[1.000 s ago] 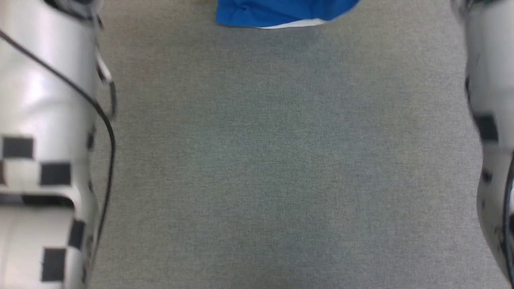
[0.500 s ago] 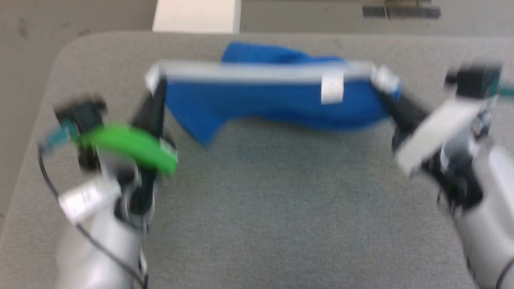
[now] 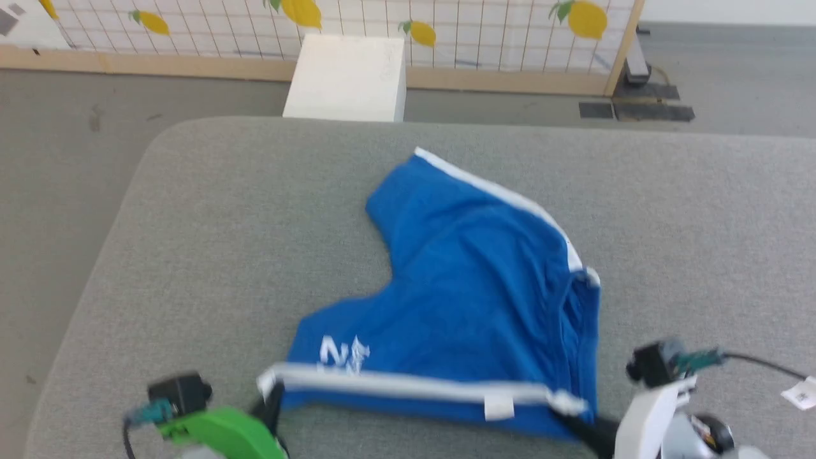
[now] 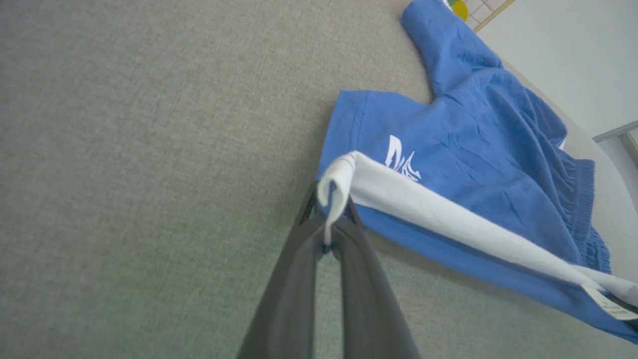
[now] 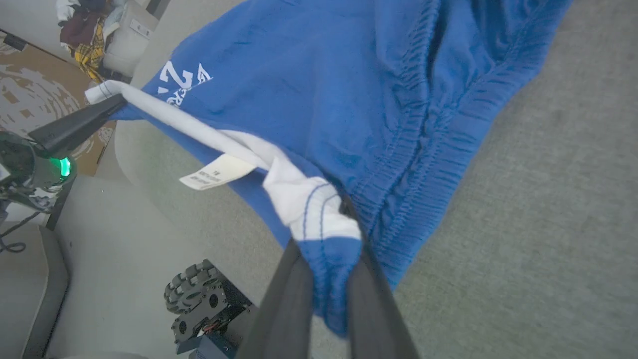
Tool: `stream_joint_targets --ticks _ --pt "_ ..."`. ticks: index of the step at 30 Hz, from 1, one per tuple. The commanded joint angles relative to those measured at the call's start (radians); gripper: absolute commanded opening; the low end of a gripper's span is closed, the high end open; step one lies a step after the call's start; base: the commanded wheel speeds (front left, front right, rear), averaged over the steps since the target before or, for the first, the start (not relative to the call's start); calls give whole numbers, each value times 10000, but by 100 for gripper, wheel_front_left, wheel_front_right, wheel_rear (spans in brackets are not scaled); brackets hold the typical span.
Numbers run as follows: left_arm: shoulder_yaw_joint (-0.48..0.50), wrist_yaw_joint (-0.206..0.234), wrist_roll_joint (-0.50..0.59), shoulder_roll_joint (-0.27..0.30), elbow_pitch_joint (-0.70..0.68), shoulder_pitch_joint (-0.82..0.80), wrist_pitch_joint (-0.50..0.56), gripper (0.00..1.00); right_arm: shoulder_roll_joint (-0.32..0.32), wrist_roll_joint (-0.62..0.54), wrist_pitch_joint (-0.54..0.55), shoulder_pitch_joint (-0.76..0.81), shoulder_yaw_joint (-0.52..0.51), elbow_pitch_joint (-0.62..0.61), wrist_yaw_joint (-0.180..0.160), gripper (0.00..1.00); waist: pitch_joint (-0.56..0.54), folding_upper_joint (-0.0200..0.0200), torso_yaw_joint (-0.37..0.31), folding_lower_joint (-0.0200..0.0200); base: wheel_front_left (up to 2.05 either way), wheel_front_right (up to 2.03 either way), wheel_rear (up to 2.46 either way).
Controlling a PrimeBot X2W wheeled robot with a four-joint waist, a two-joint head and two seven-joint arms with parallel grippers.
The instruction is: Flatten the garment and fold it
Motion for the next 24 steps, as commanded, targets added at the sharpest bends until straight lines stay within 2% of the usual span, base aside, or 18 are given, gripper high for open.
stream_joint_targets --ticks 1,5,11,17,24 --pt "-59 194 -39 189 -37 348 195 0 -140 -7 388 240 31 -140 -15 0 -164 0 84 1 0 0 0" --pt "58 489 -231 209 -315 875 382 0 -219 128 1362 694 -165 -472 -15 0 -171 0 78 1 0 0 0" --pt "361 529 29 233 -802 280 -220 0 280 -113 1420 598 -1024 -993 -15 0 176 0 32 1 0 0 0" --pt "275 229 419 138 -371 -1872 -500 0 844 -615 1326 -191 -1780 -1182 -15 0 885 0 -216 1 0 0 0" --pt "-119 -422 882 -79 1457 -5028 -614 0 1749 -1232 1267 -1282 -2620 -1034 -15 0 1891 0 -671 1 0 0 0"
